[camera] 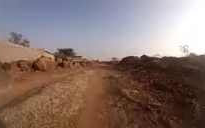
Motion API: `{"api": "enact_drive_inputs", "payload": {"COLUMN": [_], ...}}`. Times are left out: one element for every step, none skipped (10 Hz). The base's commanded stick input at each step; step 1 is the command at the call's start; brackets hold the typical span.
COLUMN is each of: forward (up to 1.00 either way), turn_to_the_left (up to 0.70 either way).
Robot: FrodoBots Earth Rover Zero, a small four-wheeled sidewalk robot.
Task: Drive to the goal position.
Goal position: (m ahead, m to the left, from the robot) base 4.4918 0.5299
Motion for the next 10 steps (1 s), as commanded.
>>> {"api": "enact_drive_inputs", "payload": {"forward": [0.70, 0.70, 0.70, 0.70, 0.70, 0.70, 0.70, 0.70, 0.70, 0.70], "turn_to_the_left": [0.00, 0.00, 0.00, 0.00, 0.00, 0.00, 0.00, 0.00, 0.00, 0.00]}}
